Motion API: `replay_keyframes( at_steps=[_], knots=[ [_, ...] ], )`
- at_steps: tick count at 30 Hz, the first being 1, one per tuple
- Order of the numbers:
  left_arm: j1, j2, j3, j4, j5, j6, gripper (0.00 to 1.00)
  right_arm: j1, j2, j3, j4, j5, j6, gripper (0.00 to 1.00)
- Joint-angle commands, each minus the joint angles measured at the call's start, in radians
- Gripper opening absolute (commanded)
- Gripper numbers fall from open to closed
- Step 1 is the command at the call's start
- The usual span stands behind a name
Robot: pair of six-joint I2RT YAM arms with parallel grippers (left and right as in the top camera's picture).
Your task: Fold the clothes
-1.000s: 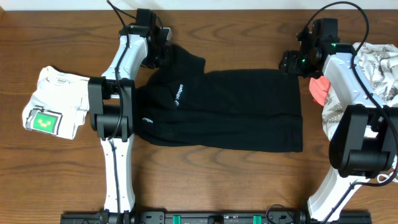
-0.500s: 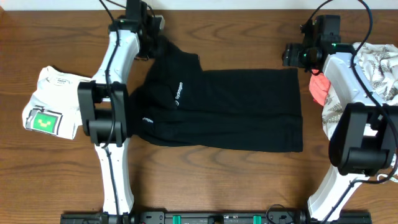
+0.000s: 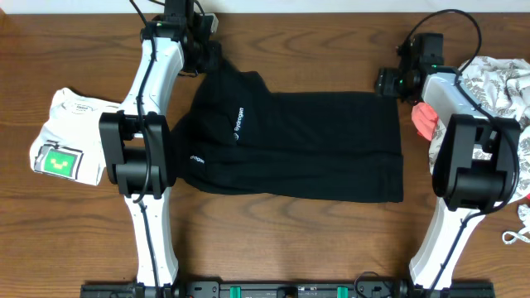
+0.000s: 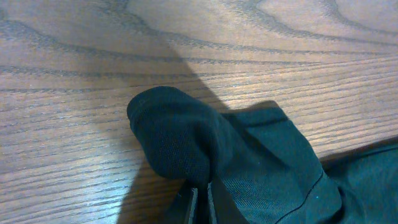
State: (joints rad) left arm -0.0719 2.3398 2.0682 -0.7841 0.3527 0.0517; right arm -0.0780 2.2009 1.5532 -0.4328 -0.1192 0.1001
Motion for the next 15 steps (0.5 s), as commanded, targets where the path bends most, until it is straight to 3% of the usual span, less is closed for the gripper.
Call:
replay_keyframes(
  at_steps=[1, 7, 10, 15],
  knots=[
    [0.006, -0.008, 0.009, 0.000, 0.007, -0.008, 0.07, -0.007, 0.020, 0.016, 0.005, -0.002, -0.013, 0.75],
    [0.006, -0.008, 0.009, -0.010, 0.006, -0.008, 0.07, -0.006, 0.048, 0.016, 0.008, -0.020, -0.020, 0.71],
    [0.006, -0.008, 0.009, -0.012, 0.006, -0.008, 0.07, -0.006, 0.061, 0.016, -0.011, -0.020, -0.019, 0.49],
    [0.006, -0.008, 0.009, -0.012, 0.006, -0.008, 0.07, -0.006, 0.064, 0.016, -0.040, -0.020, -0.019, 0.31]
  ],
)
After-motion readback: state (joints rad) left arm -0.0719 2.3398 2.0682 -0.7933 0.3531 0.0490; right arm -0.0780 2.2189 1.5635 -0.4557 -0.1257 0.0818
